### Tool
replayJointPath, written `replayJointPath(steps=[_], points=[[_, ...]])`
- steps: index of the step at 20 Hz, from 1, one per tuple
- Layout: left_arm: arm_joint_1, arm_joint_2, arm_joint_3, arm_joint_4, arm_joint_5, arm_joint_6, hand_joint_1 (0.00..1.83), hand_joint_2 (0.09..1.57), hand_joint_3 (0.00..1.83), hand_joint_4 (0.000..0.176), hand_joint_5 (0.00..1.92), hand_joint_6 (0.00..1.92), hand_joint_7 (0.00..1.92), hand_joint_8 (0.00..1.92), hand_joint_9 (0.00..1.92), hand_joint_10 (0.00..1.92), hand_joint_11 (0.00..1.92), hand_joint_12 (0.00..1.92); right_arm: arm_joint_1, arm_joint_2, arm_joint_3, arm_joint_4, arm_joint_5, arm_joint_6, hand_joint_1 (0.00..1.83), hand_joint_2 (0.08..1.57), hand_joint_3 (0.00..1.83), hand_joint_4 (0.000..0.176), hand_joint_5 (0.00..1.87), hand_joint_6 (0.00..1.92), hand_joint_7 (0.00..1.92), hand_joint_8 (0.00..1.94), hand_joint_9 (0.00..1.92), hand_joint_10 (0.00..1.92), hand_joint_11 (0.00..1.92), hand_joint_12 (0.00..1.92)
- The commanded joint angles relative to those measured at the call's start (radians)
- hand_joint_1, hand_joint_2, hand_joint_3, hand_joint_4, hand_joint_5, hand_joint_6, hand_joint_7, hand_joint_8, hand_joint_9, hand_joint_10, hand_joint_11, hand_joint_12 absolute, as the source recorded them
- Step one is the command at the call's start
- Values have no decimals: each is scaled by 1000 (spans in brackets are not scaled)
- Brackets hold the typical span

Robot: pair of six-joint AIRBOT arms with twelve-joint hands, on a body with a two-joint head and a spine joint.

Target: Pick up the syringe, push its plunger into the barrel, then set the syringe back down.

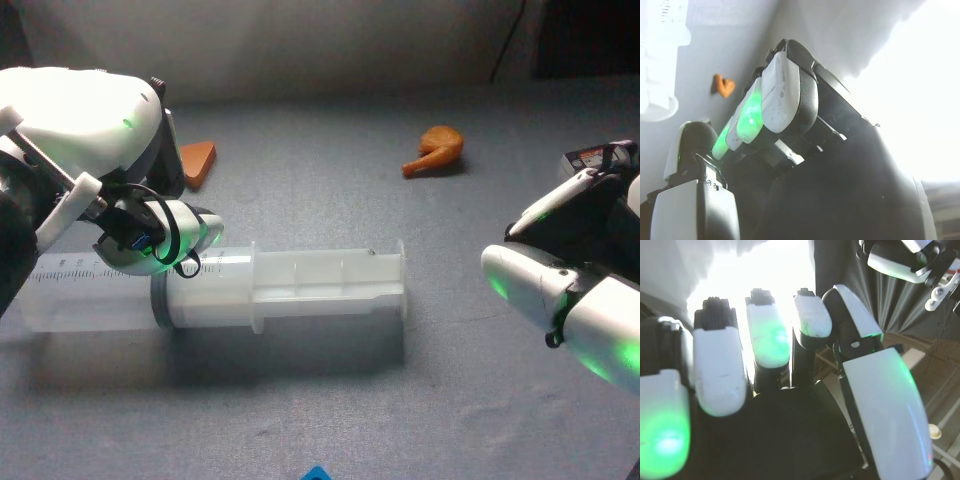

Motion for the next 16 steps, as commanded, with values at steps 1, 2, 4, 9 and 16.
replayJointPath(steps=[1,2,4,9,16], points=[[-7,4,-5,87,-32,2,36,1054,115,0,81,50,50,39,33,43,0,344,4,-3,1,-64,90,5,0,969,157,40,71,38,78,35,1,14,0,526],[-7,4,-7,87,-34,2,36,1054,115,0,81,50,50,39,33,43,0,344,3,-3,1,-64,90,4,0,969,157,40,71,38,78,35,1,14,0,526],[-7,4,-8,87,-40,2,31,1103,16,0,97,11,62,6,45,10,0,330,2,-3,2,-66,90,4,0,1037,21,38,79,2,61,0,0,0,0,459],[13,4,-18,87,-59,2,32,1110,4,0,100,3,65,2,52,4,0,340,-5,-7,2,-69,90,4,0,1047,3,37,67,0,87,3,0,0,0,561],[128,-39,-20,122,-157,-71,385,1008,0,0,68,0,39,1,27,1,0,251,-7,-23,7,-70,120,40,0,1047,1,34,64,0,98,6,21,6,0,588]])
